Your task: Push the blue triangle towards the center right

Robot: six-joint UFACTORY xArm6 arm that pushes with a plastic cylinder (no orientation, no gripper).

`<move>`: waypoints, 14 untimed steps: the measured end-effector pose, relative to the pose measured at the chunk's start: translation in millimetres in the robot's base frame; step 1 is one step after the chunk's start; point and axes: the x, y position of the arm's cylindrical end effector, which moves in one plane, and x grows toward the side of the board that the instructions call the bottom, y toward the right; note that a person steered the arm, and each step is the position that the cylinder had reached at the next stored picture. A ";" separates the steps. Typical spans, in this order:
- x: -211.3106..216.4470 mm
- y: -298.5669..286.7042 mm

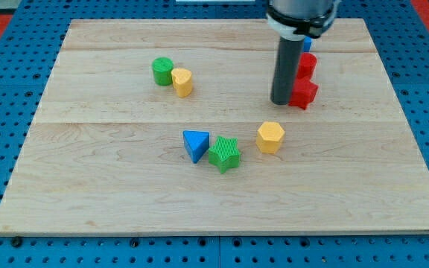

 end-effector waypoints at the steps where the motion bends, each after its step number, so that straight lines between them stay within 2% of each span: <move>1: 0.8 17.6; 4: 130.5 -25.0; 6: 148.0 -147.3; 8: 64.4 -152.4; 9: 60.3 -146.3; 10: 33.3 -167.3; 12: 35.3 -103.3; 14: 44.5 -78.4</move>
